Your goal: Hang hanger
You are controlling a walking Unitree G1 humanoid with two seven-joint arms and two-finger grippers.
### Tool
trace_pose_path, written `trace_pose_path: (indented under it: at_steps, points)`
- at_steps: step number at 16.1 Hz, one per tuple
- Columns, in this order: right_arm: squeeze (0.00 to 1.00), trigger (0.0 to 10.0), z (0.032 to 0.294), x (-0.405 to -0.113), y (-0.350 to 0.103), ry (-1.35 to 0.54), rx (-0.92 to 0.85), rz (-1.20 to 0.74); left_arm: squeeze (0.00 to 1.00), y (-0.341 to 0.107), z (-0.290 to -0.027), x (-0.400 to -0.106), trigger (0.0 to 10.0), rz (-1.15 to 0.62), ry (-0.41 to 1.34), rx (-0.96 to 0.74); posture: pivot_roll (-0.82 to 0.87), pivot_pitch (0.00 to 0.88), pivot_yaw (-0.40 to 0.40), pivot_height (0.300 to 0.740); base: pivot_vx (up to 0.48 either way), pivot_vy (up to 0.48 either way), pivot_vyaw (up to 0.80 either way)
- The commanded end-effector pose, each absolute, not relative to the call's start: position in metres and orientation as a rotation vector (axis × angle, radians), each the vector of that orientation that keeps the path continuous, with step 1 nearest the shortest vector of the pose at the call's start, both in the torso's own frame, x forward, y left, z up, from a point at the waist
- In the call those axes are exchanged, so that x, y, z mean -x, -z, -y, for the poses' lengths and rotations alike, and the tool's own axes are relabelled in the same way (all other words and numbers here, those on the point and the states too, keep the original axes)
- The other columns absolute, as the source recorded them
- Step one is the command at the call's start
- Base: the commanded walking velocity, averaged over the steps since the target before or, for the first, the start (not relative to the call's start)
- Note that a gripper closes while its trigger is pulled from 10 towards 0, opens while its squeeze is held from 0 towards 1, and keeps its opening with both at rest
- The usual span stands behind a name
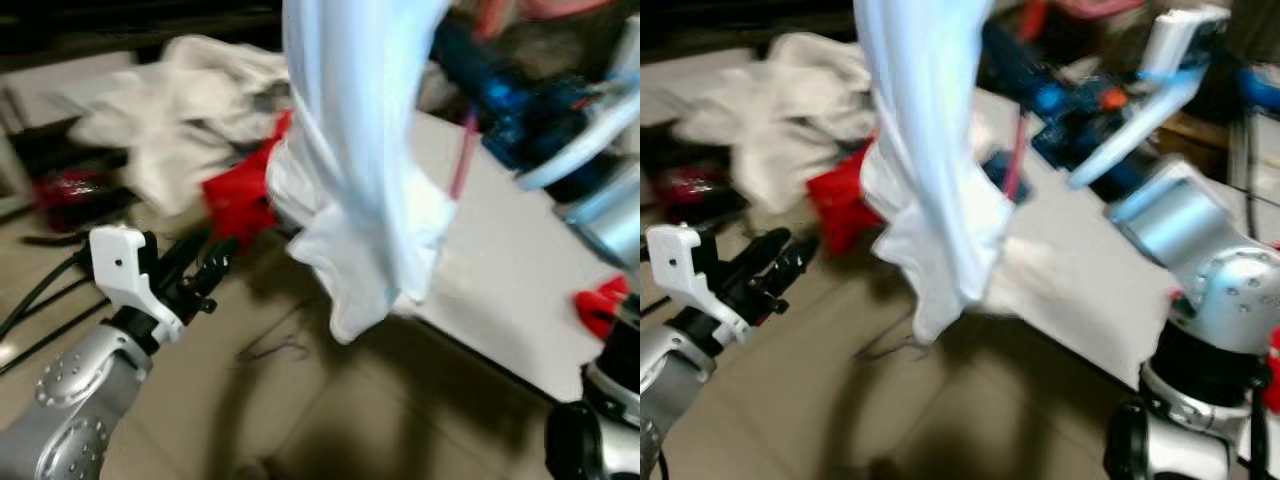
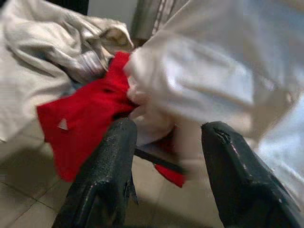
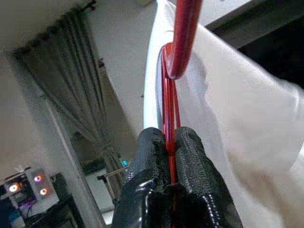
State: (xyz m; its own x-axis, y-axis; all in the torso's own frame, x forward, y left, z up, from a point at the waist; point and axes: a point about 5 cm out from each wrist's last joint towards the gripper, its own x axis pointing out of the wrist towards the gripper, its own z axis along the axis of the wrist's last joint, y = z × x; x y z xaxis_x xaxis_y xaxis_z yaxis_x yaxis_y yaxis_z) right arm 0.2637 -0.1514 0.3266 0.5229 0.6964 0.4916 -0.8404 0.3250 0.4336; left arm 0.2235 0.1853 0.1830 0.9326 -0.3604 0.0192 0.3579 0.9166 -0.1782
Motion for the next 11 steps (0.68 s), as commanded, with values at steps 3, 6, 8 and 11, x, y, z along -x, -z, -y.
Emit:
trace_pose_path:
  at_steps: [3,6,8,11]
  points:
    - [0.0,10.0,0.155,-0.25,-0.33,-1.089,-0.71,0.275,0.0,-0.189,-0.178,-0.222,10.0,0.001,0.437,0.178,0.03,0.0,-0.095,0.74,0.0,0.0,0.8]
    - [0.0,10.0,0.155,-0.254,-0.301,-1.019,-0.703,0.14,0.0,-0.183,-0.174,-0.216,10.0,-0.042,0.483,0.138,0.04,0.0,-0.096,0.74,0.0,0.0,0.8]
    - [0.0,10.0,0.147,-0.251,-0.277,-0.984,-0.597,0.041,0.0,-0.182,-0.174,-0.215,10.0,-0.057,0.492,0.121,0.05,0.0,-0.094,0.74,0.0,0.0,0.8]
    - [0.0,10.0,0.146,-0.266,-0.24,-0.774,-0.473,-0.051,0.0,-0.178,-0.172,-0.213,10.0,-0.086,0.52,0.089,0.05,0.0,-0.09,0.74,0.0,0.0,0.8]
